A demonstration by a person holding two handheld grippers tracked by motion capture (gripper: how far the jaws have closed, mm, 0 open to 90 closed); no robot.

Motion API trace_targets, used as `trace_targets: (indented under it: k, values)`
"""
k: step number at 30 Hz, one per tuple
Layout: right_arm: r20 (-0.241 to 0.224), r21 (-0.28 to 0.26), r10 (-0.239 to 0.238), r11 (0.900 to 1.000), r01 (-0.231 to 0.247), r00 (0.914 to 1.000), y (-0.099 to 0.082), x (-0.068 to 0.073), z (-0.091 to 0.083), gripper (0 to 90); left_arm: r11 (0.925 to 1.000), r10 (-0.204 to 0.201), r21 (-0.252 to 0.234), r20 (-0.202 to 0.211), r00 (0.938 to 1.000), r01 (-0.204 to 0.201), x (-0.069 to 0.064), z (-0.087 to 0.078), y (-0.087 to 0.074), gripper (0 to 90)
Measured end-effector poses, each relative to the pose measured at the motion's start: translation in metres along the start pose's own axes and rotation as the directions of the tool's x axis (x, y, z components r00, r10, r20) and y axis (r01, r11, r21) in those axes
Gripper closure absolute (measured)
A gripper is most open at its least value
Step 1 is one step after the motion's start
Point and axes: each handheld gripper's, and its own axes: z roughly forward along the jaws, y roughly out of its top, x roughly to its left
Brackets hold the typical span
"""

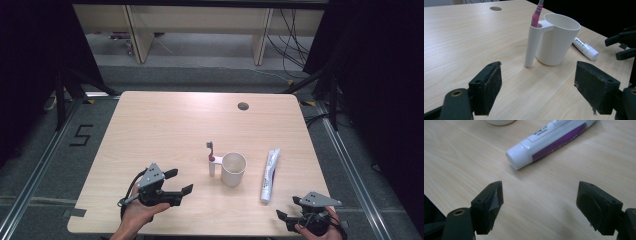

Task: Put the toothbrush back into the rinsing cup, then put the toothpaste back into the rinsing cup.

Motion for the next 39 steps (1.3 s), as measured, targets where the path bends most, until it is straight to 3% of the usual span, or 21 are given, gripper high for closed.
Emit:
trace_targets:
  k: [2,3,6,14,19,23,25,26,28,30,31,32,34,35,39]
  values:
    - [0.008,-0.002,-0.022,0.9998,0.022,0.9997,0.000,-0.001,0.000,22.7,1.0000,-0.006,0.004,-0.001,1.0000,0.006,0.000,-0.001,-0.002,19.2]
    - [0.008,0.000,-0.018,0.9998,0.018,0.9998,0.000,-0.001,-0.001,22.7,0.9995,-0.029,0.011,0.001,0.9996,0.029,-0.001,-0.002,-0.005,18.0]
    - [0.008,-0.001,-0.017,0.9998,0.017,0.9998,0.000,-0.001,-0.001,22.6,0.9988,-0.047,0.016,0.022,0.9987,0.046,-0.002,-0.003,-0.008,17.3]
    - [0.008,0.005,0.003,1.0000,-0.003,1.0000,-0.001,0.000,-0.001,22.7,0.9977,-0.051,0.045,0.018,0.9986,0.050,-0.007,-0.012,-0.019,15.5]
    - [0.014,0.001,-0.016,0.9999,0.016,0.9998,-0.001,-0.002,-0.002,22.7,0.9958,-0.064,0.067,0.029,0.9975,0.062,-0.005,-0.015,-0.026,15.1]
    - [0.032,-0.001,-0.021,0.9998,0.021,0.9993,-0.002,-0.001,-0.003,22.6,0.9931,-0.068,0.096,0.010,0.9977,0.066,-0.003,-0.020,-0.037,15.1]
    - [0.030,-0.004,-0.026,0.9997,0.026,0.9992,-0.002,-0.002,-0.003,22.7,0.9927,-0.066,0.101,0.004,0.9978,0.065,-0.003,-0.021,-0.039,15.1]
    - [0.011,0.007,0.014,0.9999,-0.014,0.9998,-0.003,0.001,-0.003,22.7,0.9929,-0.064,0.100,0.002,0.9980,0.063,-0.004,-0.022,-0.041,15.0]
    - [0.013,0.008,-0.009,0.9999,0.009,0.9999,-0.003,-0.001,-0.004,22.7,0.9924,-0.059,0.108,-0.006,0.9983,0.059,-0.006,-0.025,-0.043,15.1]
    - [0.014,0.012,0.009,0.9999,-0.009,0.9999,-0.003,0.001,-0.004,22.7,0.9919,-0.059,0.112,-0.009,0.9982,0.060,-0.007,-0.025,-0.043,15.1]
    - [0.022,0.006,-0.013,0.9999,0.013,0.9997,-0.003,-0.001,-0.005,22.7,0.9921,-0.053,0.112,-0.022,0.9983,0.055,-0.008,-0.026,-0.045,15.1]
    - [0.015,0.006,0.021,0.9998,-0.021,0.9997,-0.004,0.000,-0.004,23.5,0.9909,-0.052,0.122,-0.033,0.9981,0.056,-0.010,-0.026,-0.048,15.1]
    - [0.016,0.011,0.023,0.9997,-0.023,0.9996,-0.004,0.000,-0.005,23.5,0.9897,-0.048,0.133,-0.033,0.9983,0.052,-0.011,-0.025,-0.049,15.1]
    - [0.035,0.000,-0.008,1.0000,0.008,0.9993,-0.004,-0.003,-0.006,23.4,0.9893,-0.039,0.139,-0.039,0.9985,0.044,-0.012,-0.025,-0.051,15.1]
    - [0.027,-0.001,0.004,1.0000,-0.004,0.9996,-0.004,-0.002,-0.005,23.3,0.9873,-0.032,0.154,-0.041,0.9986,0.038,-0.016,-0.024,-0.055,15.1]
